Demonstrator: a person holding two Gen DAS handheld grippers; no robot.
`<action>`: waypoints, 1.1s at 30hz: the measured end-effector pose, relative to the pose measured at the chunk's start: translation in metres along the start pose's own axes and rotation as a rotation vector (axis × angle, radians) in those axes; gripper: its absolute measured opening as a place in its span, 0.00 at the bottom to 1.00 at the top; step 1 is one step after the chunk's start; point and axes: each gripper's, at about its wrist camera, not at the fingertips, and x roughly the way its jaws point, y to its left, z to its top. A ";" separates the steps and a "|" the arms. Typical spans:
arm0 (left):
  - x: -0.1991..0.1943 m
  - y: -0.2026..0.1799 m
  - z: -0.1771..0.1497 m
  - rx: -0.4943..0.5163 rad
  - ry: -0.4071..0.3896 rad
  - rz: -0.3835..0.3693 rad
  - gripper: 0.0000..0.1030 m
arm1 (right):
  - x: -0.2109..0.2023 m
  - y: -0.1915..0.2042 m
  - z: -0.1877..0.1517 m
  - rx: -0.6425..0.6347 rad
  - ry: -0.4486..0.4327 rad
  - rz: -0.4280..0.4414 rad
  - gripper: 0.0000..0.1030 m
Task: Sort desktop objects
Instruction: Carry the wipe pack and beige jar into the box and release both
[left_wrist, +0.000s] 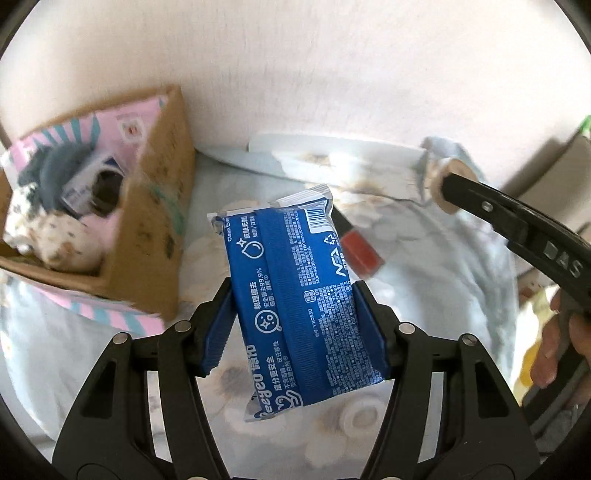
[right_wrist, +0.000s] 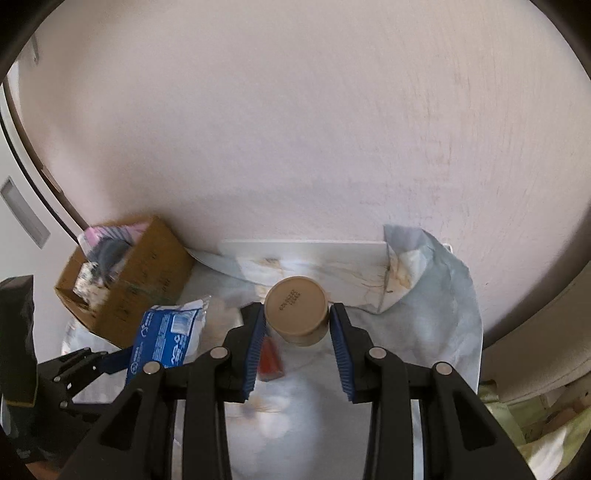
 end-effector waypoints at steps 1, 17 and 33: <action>-0.008 0.001 0.001 0.013 -0.007 -0.004 0.57 | -0.003 0.005 0.001 0.003 -0.001 0.007 0.32; -0.120 0.060 0.028 -0.033 -0.154 -0.013 0.57 | -0.040 0.105 0.028 -0.092 -0.037 0.037 0.32; -0.136 0.160 0.082 -0.015 -0.189 0.000 0.57 | 0.008 0.197 0.052 -0.142 0.015 0.115 0.32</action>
